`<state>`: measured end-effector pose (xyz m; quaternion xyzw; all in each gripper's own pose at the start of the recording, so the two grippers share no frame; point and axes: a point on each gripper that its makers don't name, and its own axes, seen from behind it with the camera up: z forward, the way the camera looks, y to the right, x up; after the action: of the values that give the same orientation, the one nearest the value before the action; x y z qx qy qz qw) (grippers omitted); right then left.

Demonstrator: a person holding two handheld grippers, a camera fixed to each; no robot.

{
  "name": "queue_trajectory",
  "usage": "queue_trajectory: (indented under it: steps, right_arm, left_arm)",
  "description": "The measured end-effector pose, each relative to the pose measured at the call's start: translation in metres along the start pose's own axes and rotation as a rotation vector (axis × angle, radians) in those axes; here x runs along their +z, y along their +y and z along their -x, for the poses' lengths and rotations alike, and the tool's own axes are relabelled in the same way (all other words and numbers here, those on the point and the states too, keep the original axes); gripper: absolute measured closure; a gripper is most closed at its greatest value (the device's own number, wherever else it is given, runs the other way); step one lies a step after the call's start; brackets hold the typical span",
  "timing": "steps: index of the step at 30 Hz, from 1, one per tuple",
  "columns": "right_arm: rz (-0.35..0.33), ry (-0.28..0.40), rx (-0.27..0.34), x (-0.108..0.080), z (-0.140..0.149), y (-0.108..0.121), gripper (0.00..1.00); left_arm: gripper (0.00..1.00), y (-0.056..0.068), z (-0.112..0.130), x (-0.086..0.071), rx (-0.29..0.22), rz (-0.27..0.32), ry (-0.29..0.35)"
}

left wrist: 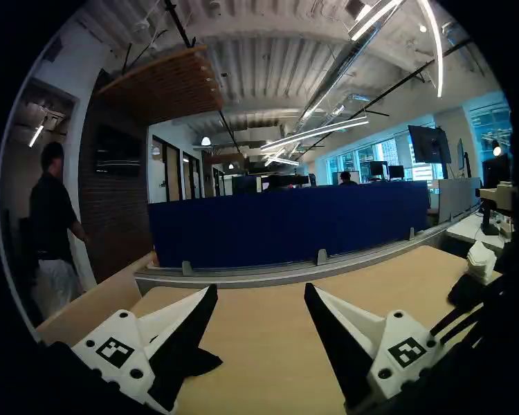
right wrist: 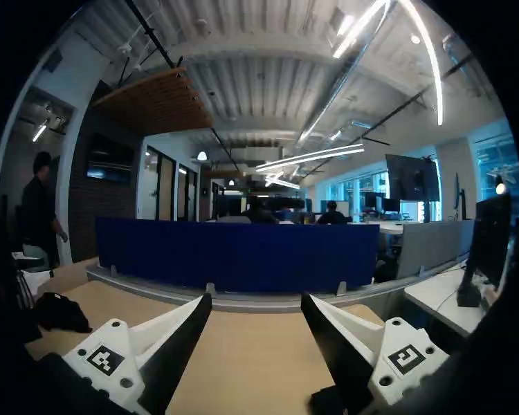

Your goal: Fold towel

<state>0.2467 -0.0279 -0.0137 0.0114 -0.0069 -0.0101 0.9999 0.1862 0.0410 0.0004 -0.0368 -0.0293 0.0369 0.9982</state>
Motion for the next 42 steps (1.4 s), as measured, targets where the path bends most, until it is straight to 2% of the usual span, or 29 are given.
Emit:
queue_trajectory:
  steps: [6, 12, 18, 30, 42]
  right_arm:
    - [-0.006, -0.015, 0.020, -0.001, -0.003, -0.007, 0.00]
    - [-0.006, -0.005, 0.057, 0.003, -0.005, -0.010, 0.00]
    - [-0.014, -0.006, 0.067, 0.007, 0.000, -0.017, 0.00]
    - [-0.024, 0.008, 0.041, 0.009, 0.022, -0.029, 0.00]
    - [-0.026, 0.012, 0.056, 0.010, 0.056, -0.033, 0.00]
  left_arm:
    - [0.07, -0.006, 0.010, 0.003, 0.009, -0.021, 0.014]
    - [0.07, -0.016, 0.030, 0.007, 0.002, -0.050, 0.011]
    - [0.07, -0.015, 0.049, 0.009, 0.027, -0.050, 0.021]
    - [0.07, -0.016, 0.096, 0.006, -0.013, -0.046, 0.050]
    - [0.07, -0.018, 0.150, 0.005, -0.035, -0.062, 0.059]
